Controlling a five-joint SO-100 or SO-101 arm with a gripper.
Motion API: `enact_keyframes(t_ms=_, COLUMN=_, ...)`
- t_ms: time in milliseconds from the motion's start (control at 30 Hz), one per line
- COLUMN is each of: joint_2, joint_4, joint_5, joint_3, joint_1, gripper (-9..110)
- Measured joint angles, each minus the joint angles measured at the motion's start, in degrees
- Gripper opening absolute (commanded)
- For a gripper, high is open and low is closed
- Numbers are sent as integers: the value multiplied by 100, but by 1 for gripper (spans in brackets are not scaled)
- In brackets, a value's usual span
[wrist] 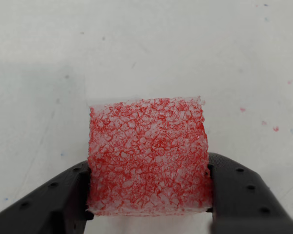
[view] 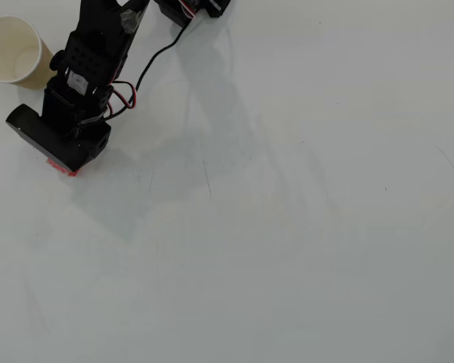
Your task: Pick up the cube and drop it in the cup.
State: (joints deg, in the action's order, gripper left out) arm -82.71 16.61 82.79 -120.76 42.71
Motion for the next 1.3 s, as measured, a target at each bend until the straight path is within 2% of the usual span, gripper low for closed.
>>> enact_keyframes(t_ms=333, joint_2=-457, joint_4=70, joint_5=0, joint_3=-9, joint_1=0, gripper=9)
enact_keyframes(t_ms=767, joint_2=-2505, joint_4=272, joint_5=0, joint_3=-26, joint_1=105, gripper=9)
enact_keyframes(t_ms=1300, joint_2=-5335, joint_4=272, joint_5=0, joint_3=-1696, joint_1=554, gripper=9)
